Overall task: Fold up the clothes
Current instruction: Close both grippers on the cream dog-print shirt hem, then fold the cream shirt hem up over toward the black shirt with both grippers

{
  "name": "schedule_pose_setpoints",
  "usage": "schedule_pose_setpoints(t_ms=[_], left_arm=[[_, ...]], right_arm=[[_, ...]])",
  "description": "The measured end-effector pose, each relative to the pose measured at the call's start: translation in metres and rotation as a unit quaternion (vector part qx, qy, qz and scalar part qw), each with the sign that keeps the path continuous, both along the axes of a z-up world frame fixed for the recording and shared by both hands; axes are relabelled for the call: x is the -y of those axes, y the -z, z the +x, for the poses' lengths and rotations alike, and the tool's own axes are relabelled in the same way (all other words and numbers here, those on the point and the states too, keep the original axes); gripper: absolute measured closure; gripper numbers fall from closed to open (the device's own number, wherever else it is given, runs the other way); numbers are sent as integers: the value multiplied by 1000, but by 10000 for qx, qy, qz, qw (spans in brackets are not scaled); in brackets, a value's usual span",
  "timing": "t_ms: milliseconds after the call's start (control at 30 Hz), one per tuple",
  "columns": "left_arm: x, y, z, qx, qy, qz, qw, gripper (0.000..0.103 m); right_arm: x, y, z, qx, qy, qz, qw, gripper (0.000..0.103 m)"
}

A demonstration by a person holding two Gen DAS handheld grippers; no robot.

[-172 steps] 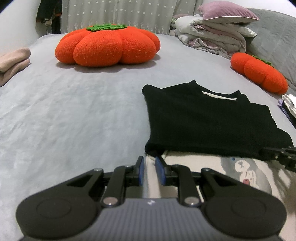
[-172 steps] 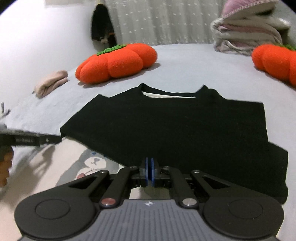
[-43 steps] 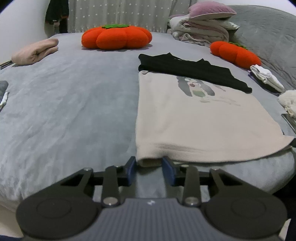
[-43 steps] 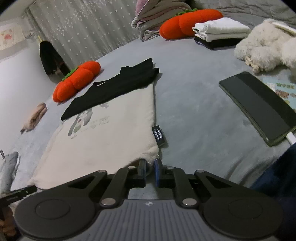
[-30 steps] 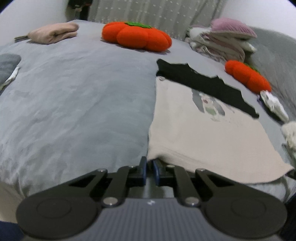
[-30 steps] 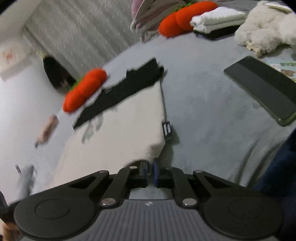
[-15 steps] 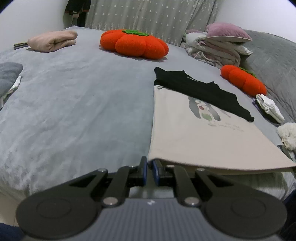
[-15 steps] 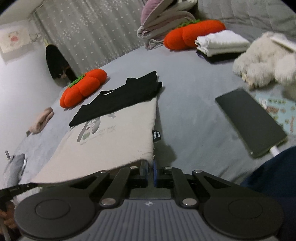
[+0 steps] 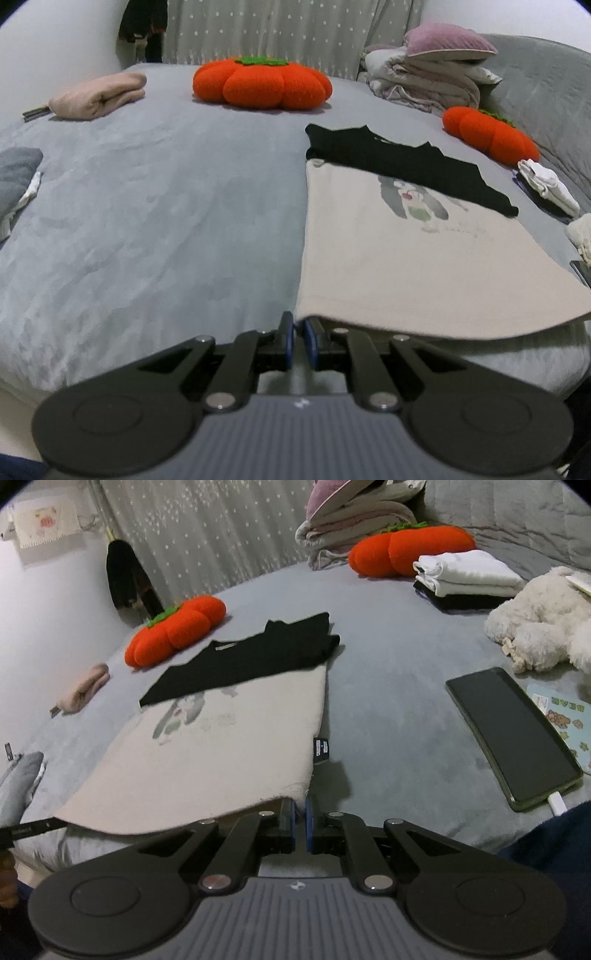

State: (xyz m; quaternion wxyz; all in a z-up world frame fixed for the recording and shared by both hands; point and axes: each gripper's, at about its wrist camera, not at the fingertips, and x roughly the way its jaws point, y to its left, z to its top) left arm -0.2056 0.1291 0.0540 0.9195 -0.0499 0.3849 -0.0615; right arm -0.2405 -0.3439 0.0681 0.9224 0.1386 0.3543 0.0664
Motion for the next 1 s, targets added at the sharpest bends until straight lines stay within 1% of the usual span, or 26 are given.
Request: schedule_pose_setpoints(t_ms=[167, 333, 533, 667, 867, 1000], left_arm=[[2, -5, 7, 115, -95, 79, 9999, 95], [7, -11, 20, 231, -166, 286, 9992, 95], [15, -20, 51, 207, -127, 524, 9983, 95], [23, -26, 80, 157, -42, 702, 9974, 95], [37, -26, 121, 30, 115, 997, 9949, 94], [41, -23, 149, -135, 92, 955, 9953, 94]], right_arm=[[-2, -6, 10, 166, 66, 58, 9998, 96], [-3, -14, 30, 246, 91, 61, 9996, 95], [3, -18, 64, 129, 132, 68, 9998, 95], [3, -20, 93, -8, 112, -71, 9999, 95], [4, -14, 132, -229, 68, -273, 9993, 95], [3, -8, 155, -346, 1, -499, 9982, 95]])
